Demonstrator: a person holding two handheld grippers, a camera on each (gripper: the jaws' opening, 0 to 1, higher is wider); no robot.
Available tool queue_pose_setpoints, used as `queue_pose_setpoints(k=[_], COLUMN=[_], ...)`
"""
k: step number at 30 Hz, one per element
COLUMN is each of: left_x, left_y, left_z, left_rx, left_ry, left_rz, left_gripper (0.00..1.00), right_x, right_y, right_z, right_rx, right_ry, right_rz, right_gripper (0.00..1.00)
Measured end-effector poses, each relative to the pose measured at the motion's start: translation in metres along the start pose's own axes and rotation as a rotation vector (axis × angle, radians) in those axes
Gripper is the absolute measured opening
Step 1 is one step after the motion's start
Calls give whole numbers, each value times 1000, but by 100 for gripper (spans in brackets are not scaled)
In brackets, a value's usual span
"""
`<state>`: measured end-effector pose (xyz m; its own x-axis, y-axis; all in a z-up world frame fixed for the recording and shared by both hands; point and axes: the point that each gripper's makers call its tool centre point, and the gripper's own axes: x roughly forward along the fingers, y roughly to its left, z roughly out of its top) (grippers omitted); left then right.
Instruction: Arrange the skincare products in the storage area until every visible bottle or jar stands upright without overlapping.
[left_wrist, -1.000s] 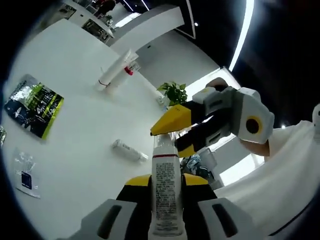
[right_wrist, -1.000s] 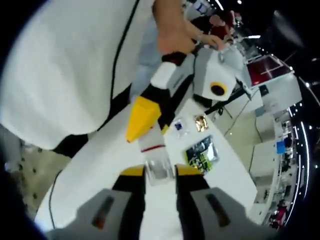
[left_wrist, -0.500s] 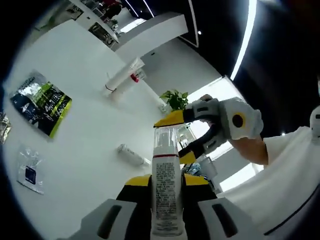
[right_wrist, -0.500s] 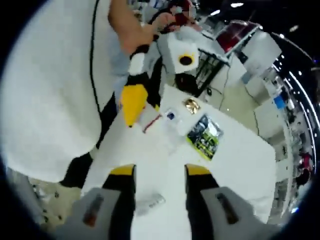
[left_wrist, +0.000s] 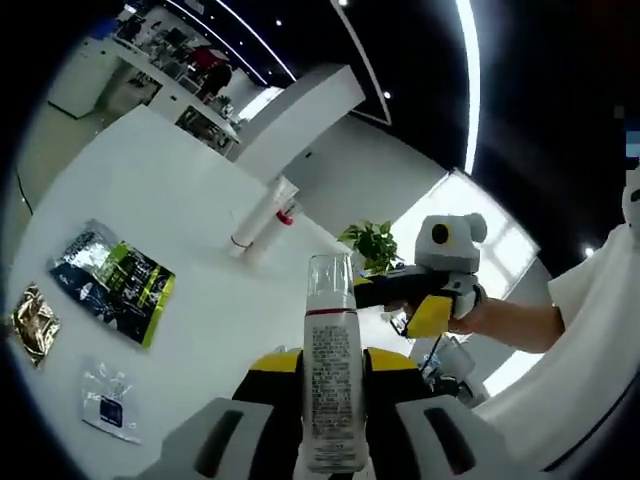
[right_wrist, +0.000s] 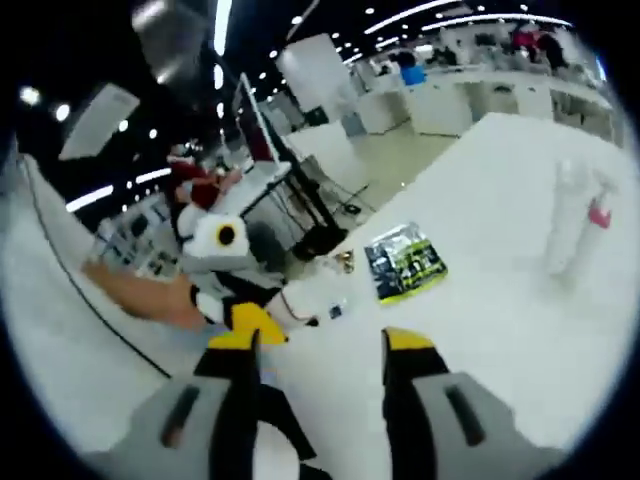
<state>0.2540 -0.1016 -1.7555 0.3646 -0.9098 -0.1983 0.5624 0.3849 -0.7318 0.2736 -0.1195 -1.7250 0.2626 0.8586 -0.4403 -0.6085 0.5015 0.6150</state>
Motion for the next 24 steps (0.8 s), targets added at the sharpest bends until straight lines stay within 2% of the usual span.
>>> queue_pose_setpoints(k=[6,7,11,14,17,20,24], left_x=[9,10,13,13,14,17,20], left_y=[-5,-7,-16,-26,-27,-26,-25], left_z=[3,4,5,8,9,3,-7], left_rx=[54,59,99,134,149,155,205], left_ry=[-8,-9,-13,-33,-44,-18,17], left_rz=[3,-3,-46,-90,-100,-102,-93], left_gripper=[21,21,21,21,21,21,21], right_x=[15,15,14,10,7,8,8], right_y=[10,6,4,12,13,14,17], right_z=[3,5,11,16,17,14,8], right_rx=[157,172,179,166,164,133,45], right_ry=[-85,-109,-152,-169,-178,-162,-115], right_rz=[23,7,8,29,35,31,18], right_gripper=[35,33,30,25,23,21,20])
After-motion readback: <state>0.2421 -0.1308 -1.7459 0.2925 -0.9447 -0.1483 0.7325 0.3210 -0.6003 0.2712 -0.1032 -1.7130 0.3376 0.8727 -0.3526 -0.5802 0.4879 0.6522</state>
